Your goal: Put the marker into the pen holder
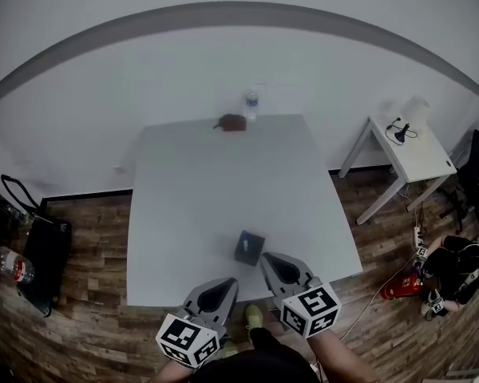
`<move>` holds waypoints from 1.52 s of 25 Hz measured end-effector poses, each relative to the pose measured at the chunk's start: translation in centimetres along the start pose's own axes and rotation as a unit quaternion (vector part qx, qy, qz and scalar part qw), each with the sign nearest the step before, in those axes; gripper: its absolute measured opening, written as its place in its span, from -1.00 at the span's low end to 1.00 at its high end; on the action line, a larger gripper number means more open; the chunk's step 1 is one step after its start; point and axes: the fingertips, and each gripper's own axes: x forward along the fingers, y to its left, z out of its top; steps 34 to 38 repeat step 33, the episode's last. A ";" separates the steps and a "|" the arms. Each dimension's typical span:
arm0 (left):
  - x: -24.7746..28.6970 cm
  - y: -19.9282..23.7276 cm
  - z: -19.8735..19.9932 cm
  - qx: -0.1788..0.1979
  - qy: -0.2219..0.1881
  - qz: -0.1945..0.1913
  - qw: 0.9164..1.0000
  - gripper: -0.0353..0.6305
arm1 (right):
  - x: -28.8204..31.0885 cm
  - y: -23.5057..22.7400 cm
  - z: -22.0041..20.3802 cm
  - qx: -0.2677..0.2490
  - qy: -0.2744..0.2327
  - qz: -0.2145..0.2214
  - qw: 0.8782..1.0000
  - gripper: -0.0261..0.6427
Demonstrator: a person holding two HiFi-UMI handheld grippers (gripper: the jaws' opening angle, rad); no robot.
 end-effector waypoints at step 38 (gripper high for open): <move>-4.6 -4.3 0.8 0.027 -0.039 -0.037 0.998 -0.87 | -6.4 6.1 2.2 -0.035 -0.058 -0.019 0.998 -0.88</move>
